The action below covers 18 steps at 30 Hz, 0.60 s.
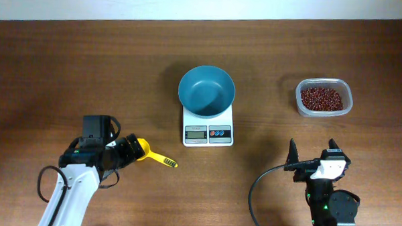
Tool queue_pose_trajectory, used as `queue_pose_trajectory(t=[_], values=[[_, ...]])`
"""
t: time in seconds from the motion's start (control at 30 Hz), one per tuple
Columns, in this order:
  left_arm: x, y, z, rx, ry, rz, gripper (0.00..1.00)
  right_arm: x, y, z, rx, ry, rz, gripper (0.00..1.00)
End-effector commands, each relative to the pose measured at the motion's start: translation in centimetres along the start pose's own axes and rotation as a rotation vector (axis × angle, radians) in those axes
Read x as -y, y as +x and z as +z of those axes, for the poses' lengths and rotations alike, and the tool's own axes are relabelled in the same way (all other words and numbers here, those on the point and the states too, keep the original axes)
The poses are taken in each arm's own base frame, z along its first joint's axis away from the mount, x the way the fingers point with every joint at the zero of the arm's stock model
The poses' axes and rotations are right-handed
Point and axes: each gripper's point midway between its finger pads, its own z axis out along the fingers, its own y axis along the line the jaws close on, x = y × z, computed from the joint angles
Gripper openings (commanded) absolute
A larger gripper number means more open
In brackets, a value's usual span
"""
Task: Scoop item into bowl and weigh 50g on scale
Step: 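Lower the left gripper and grasp the yellow scoop's cup rim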
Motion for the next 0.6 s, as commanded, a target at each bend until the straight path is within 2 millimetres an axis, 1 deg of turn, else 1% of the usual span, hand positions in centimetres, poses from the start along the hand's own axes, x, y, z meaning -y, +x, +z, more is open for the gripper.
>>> queue_pose_trajectory(t=[0.0, 0.1, 0.13, 0.17, 0.23, 0.37, 0.5, 0.57], values=[[-0.2, -0.5, 0.2, 0.029, -0.005, -0.020, 0.89, -0.1, 0.3, 0.0, -0.002, -0.003, -0.003, 0.99], [-0.2, -0.6, 0.6, 0.025, -0.008, -0.020, 0.84, -0.1, 0.3, 0.0, -0.002, -0.003, -0.003, 0.99], [-0.3, -0.5, 0.7, 0.017, -0.012, -0.021, 0.78, -0.1, 0.3, 0.0, -0.002, -0.003, -0.003, 0.99], [-0.4, -0.4, 1.0, 0.006, -0.017, -0.024, 0.76, -0.1, 0.3, 0.0, -0.002, -0.003, -0.004, 0.99], [-0.7, 0.1, 1.8, -0.028, -0.036, -0.061, 0.76, -0.1, 0.3, 0.0, -0.002, -0.003, -0.004, 0.99], [-1.3, 1.2, 3.6, -0.104, -0.073, -0.124, 0.72, -0.1, 0.3, 0.0, -0.002, -0.003, -0.003, 0.99], [-1.4, 1.8, 5.3, -0.152, -0.078, -0.133, 0.69, -0.1, 0.3, 0.0, -0.002, -0.003, -0.004, 0.99], [-1.2, 1.8, 5.9, -0.162, -0.068, -0.134, 0.63, -0.1, 0.3, 0.0, -0.002, -0.003, -0.003, 0.99]])
